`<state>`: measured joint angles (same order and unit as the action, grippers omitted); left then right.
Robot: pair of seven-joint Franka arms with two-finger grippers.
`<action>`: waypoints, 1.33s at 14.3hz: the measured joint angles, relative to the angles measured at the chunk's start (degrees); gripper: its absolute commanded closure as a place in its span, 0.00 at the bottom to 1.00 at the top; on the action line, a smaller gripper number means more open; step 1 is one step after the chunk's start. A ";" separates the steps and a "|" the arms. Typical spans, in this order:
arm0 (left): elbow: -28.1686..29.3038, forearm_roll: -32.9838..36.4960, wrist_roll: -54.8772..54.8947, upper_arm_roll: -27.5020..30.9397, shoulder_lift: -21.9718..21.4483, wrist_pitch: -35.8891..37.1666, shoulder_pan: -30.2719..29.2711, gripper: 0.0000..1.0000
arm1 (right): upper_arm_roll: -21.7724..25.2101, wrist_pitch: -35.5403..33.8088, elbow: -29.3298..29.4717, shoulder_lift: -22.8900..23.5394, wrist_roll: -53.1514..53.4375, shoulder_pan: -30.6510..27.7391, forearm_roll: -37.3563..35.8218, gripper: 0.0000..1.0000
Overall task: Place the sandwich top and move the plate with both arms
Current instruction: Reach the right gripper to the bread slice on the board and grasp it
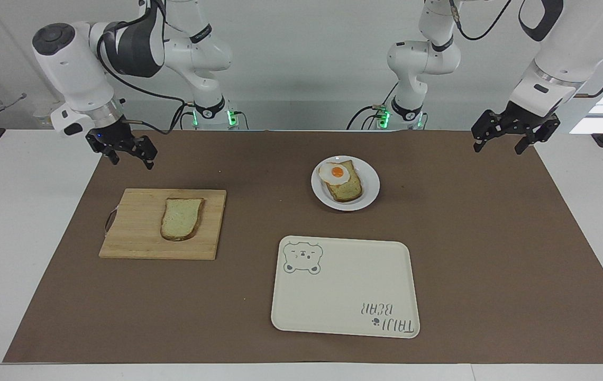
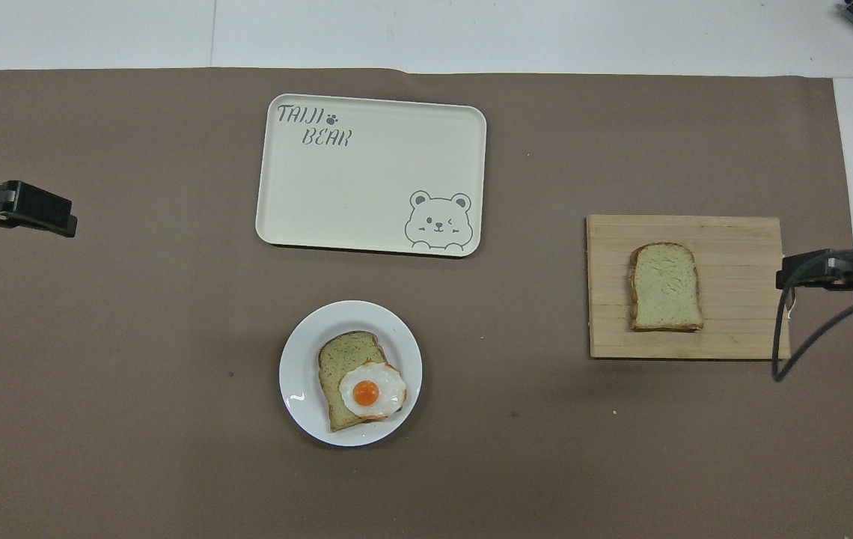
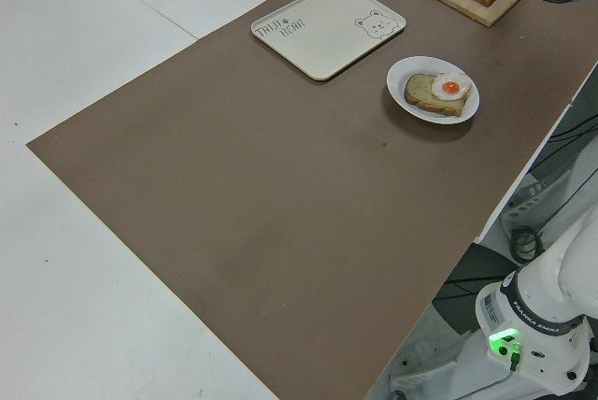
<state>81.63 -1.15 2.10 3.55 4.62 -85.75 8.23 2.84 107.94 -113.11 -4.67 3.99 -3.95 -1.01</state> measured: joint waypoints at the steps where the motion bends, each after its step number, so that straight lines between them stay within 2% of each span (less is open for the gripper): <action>1: 0.00 0.00 0.00 0.00 0.00 0.00 0.00 0.00 | 0.00 1.78 -1.11 0.75 0.00 -0.13 0.23 0.00; 6: 0.00 0.00 0.00 0.00 0.00 0.00 0.00 0.00 | 0.01 9.71 -4.54 5.51 -1.01 -1.05 3.60 0.00; 9: 0.00 0.00 0.00 0.00 0.00 0.00 0.00 0.00 | 0.01 14.55 -6.61 7.98 -8.40 -1.55 8.77 0.00; 14: 0.00 0.00 0.00 0.00 0.00 0.00 0.00 0.00 | 0.01 21.46 -8.73 12.01 -15.30 -2.07 9.62 0.00; 19: 0.00 0.00 0.00 0.00 0.00 0.00 0.00 0.00 | -0.08 25.43 -11.36 13.64 -17.00 -2.07 12.67 0.00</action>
<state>81.63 -1.15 2.10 3.55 4.62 -85.75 8.23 2.77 133.37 -124.47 8.97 -13.01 -6.02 11.66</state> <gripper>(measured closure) 0.000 0.000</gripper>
